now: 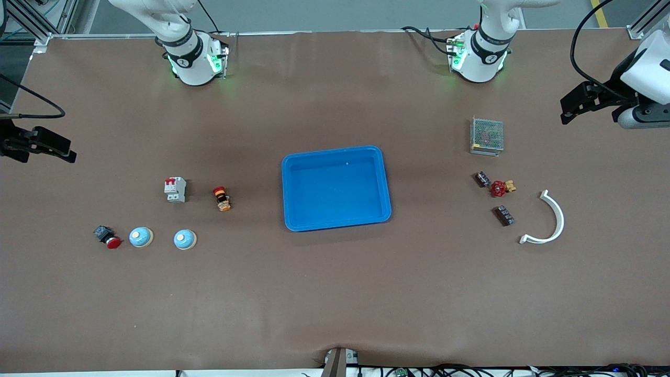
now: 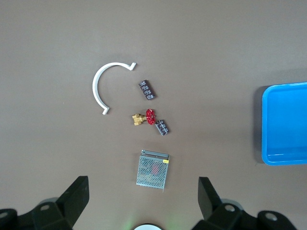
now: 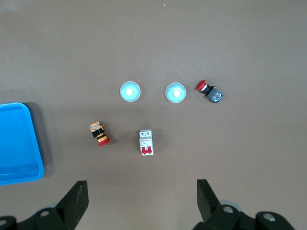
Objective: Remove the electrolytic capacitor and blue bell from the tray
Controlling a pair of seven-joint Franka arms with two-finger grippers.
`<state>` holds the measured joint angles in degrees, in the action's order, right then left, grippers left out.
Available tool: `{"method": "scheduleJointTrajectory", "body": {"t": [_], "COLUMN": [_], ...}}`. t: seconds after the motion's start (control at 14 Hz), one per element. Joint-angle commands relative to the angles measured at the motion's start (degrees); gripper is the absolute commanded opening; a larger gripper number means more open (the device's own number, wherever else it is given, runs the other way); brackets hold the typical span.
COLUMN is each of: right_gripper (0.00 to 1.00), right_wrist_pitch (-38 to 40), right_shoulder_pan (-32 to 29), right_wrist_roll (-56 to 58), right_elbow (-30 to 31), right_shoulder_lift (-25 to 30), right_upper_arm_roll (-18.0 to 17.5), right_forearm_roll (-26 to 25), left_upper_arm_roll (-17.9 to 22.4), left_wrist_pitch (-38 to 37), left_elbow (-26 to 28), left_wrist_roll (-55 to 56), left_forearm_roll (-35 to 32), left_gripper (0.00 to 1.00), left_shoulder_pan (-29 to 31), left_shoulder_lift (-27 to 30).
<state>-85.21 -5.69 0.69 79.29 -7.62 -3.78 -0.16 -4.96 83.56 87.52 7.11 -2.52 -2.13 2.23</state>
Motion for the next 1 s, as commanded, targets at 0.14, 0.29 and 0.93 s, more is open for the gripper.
{"method": "scheduleJointTrajectory", "body": {"t": [0.14,0.29,0.93], "right_gripper": [1.0,1.0,1.0], "right_wrist_pitch": [0.3,0.4,0.2], "right_shoulder_pan": [0.1,0.1,0.1], "right_wrist_roll": [-0.2,-0.2,-0.2], "right_elbow": [-0.5,-0.5,-0.5], "right_shoulder_lift": [0.1,0.1,0.1], "right_upper_arm_roll": [0.3,0.3,0.3], "right_forearm_roll": [0.0,0.0,0.2], "left_upper_arm_roll": [0.0,0.0,0.0], "left_wrist_pitch": [-0.7,-0.9,-3.1], "left_elbow": [-1.0,-1.0,-0.9], "left_wrist_roll": [-0.4,-0.3,-0.1], "left_forearm_roll": [0.9,0.9,0.9], "left_gripper": [1.0,1.0,1.0], "left_shoulder_pan": [0.0,-0.1,-0.1], "left_shoulder_lift": [0.4,0.4,0.4]}}
